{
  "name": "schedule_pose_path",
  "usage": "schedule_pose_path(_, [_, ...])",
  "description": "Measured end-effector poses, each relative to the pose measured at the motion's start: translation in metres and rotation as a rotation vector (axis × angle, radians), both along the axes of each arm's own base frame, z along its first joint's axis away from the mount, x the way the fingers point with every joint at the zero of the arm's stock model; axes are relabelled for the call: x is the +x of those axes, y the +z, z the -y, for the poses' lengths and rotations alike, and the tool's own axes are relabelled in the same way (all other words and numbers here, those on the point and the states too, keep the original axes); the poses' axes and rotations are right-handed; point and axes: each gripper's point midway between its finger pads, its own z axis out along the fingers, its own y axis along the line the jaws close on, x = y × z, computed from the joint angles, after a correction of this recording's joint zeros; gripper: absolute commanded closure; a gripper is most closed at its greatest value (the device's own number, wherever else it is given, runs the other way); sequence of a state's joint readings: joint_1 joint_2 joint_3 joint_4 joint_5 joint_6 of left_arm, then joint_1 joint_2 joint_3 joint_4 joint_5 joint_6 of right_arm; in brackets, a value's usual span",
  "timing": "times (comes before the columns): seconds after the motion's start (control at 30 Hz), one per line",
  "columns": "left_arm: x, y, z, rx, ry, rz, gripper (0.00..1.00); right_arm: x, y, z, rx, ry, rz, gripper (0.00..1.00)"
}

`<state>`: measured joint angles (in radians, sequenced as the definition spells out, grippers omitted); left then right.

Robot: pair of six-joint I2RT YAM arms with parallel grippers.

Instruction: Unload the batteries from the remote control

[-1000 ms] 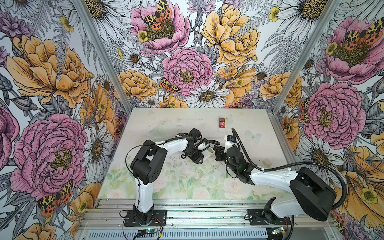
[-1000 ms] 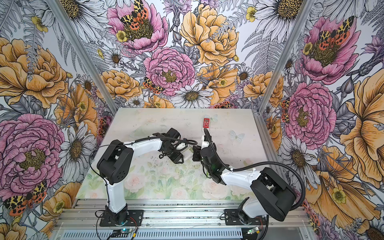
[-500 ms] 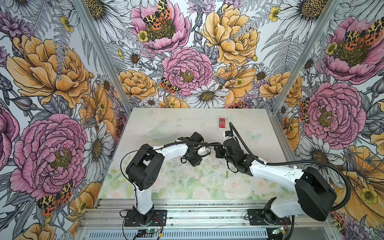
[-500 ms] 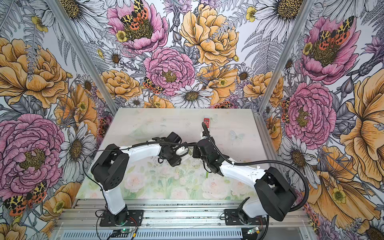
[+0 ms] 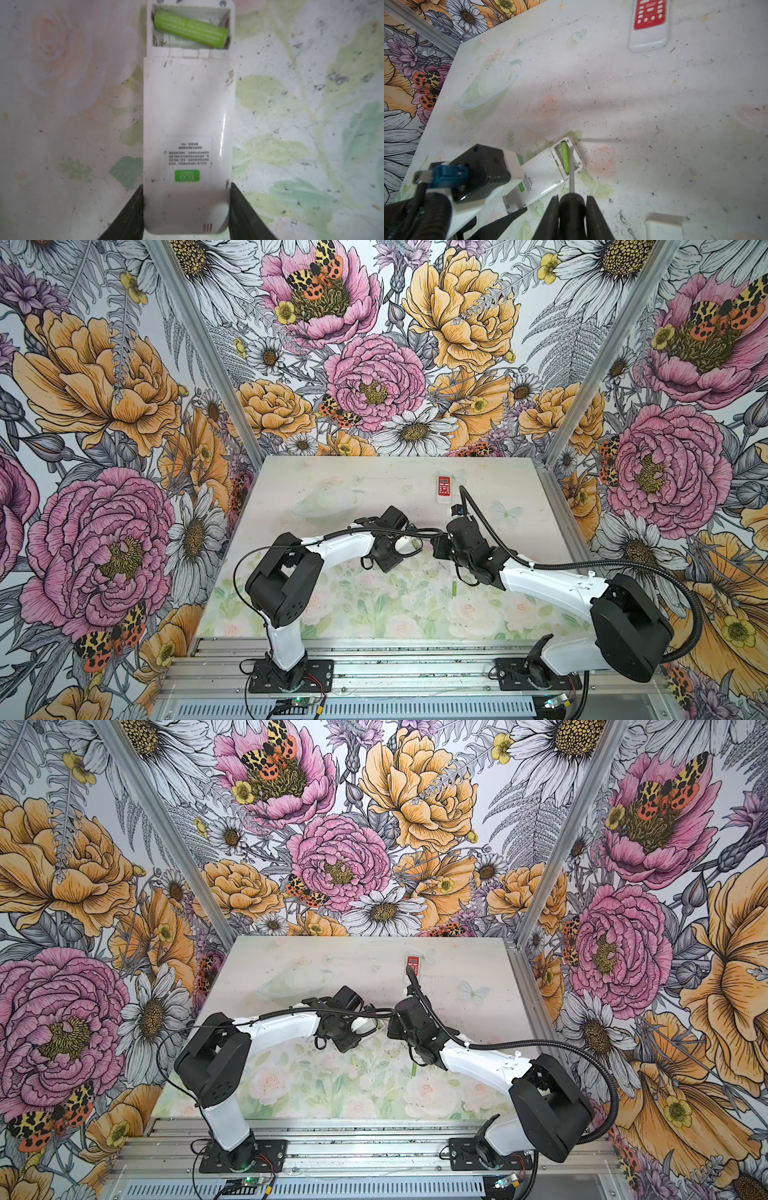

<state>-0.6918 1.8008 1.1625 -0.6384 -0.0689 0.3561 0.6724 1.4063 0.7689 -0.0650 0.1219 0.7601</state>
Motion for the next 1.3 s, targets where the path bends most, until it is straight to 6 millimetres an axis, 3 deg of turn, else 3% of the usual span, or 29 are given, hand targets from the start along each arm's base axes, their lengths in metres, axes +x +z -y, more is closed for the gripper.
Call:
schedule_pose_path(0.3, [0.006,0.004,0.0,0.027,-0.008,0.05,1.0,0.002,0.007,-0.005,0.031,0.025,-0.017,1.0])
schedule_pose_path(0.77, [0.01,0.006,-0.004,0.039,0.001,0.082,1.0,0.013,-0.003,-0.012,0.034,0.046,-0.094,1.0])
schedule_pose_path(0.97, [0.008,0.008,-0.006,0.035,-0.008,0.094,1.0,0.017,-0.008,-0.005,0.098,0.072,-0.171,1.0])
schedule_pose_path(1.13, [0.008,0.008,-0.008,0.033,-0.012,0.117,1.0,0.036,-0.006,0.001,0.214,0.096,-0.256,1.0])
schedule_pose_path(1.3, [0.006,0.005,-0.008,0.032,-0.021,0.126,1.0,0.035,-0.007,-0.001,0.277,0.115,-0.299,1.0])
